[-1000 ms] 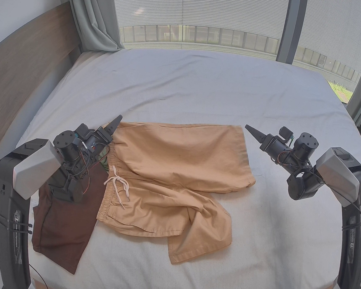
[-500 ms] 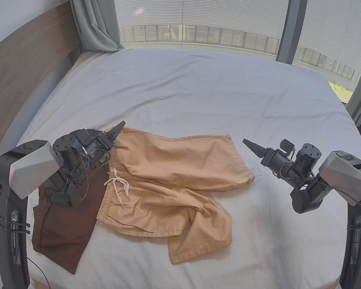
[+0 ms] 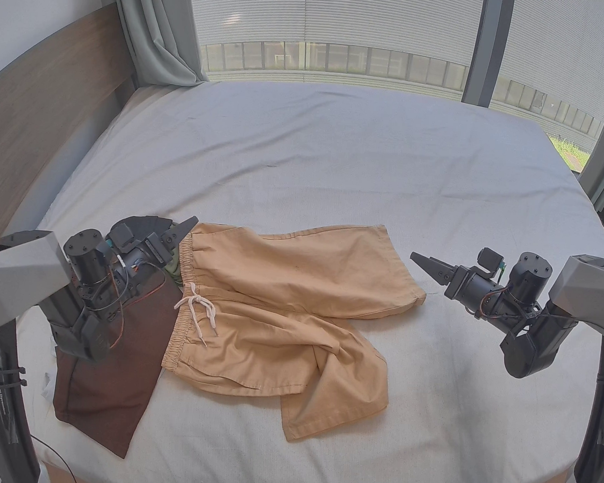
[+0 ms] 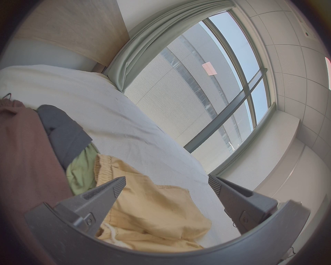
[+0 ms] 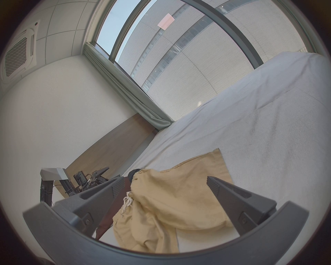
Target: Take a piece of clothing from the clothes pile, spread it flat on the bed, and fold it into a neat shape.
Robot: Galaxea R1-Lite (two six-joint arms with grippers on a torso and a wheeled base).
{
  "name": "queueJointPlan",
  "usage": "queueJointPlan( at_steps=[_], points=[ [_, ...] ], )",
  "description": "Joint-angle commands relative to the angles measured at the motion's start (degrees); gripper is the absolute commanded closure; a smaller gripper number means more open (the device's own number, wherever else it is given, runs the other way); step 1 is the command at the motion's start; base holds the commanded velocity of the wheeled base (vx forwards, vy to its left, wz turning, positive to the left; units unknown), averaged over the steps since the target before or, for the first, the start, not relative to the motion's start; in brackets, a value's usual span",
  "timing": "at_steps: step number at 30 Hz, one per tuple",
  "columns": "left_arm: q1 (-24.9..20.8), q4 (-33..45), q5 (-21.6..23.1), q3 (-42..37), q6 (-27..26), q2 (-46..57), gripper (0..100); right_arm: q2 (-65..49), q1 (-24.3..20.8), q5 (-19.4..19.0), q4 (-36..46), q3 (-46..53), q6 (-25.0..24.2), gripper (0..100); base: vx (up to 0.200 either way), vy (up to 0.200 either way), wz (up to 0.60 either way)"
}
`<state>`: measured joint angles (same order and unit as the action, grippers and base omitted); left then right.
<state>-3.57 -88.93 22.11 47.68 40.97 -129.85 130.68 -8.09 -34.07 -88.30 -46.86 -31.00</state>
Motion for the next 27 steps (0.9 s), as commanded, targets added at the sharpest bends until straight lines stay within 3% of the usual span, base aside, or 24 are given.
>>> queueJointPlan(
  at_steps=[1,9,19,22,27],
  points=[
    [2.8,0.0,3.6,-10.3,-2.6,10.6,0,-7.1,-2.1,0.1,0.0,7.3,0.7,0,0.0,0.0,0.0],
    [4.0,0.2,16.9,-23.9,-3.7,23.5,0,-12.0,-5.0,0.1,0.0,17.6,3.8,0,0.0,0.0,0.0],
    [6.7,0.1,23.6,-27.1,-5.3,25.8,0,-14.9,-6.5,-0.6,0.0,24.0,5.0,0,0.0,0.0,0.0],
    [9.4,0.1,27.5,-29.2,-10.9,25.8,0,-14.6,-7.5,-0.5,-0.1,24.3,5.2,0,0.0,0.0,0.0],
    [11.3,0.1,28.8,-32.6,-23.0,25.4,0,-14.9,-8.0,-0.3,-0.1,24.6,5.2,0,0.0,0.0,0.0]
  ],
)
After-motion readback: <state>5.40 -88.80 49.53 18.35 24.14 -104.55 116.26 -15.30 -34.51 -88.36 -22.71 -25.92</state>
